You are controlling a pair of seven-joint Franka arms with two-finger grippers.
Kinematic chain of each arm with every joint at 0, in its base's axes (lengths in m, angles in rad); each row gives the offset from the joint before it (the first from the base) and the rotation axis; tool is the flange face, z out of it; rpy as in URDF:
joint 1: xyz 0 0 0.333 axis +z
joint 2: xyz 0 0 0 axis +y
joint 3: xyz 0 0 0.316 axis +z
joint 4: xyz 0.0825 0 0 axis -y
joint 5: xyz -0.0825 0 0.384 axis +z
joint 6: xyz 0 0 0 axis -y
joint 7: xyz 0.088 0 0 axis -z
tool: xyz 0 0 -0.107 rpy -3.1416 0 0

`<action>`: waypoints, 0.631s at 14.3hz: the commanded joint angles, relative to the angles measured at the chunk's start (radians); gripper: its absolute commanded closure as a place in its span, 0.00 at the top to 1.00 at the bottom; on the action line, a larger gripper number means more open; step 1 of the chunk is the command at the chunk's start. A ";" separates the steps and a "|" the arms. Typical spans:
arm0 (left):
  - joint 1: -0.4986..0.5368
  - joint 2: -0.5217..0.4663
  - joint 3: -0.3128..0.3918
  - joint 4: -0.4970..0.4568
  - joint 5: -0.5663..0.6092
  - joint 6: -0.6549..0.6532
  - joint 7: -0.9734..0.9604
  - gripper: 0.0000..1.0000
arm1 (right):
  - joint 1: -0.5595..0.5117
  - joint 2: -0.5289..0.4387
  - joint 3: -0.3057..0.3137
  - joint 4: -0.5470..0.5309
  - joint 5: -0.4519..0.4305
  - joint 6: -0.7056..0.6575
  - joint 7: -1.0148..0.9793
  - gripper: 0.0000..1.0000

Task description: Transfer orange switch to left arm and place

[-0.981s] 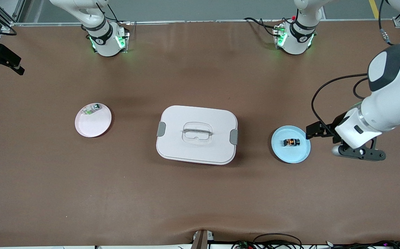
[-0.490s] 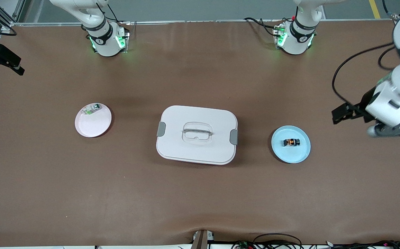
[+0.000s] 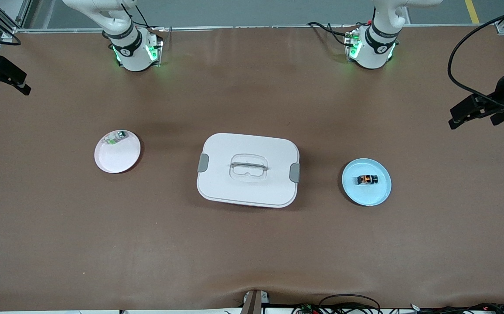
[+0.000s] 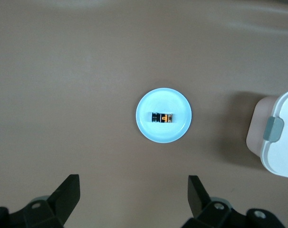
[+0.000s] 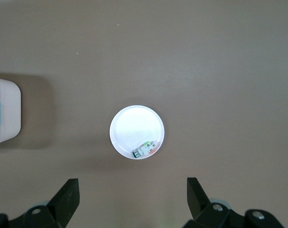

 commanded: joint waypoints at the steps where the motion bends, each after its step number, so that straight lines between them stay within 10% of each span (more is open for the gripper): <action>1: -0.007 -0.038 0.015 -0.015 -0.013 -0.064 0.040 1.00 | -0.014 0.013 0.008 0.027 0.009 -0.017 0.006 1.00; 9: -0.008 -0.083 0.018 -0.052 -0.005 -0.138 0.054 1.00 | -0.013 0.015 0.008 0.027 0.009 -0.017 0.004 1.00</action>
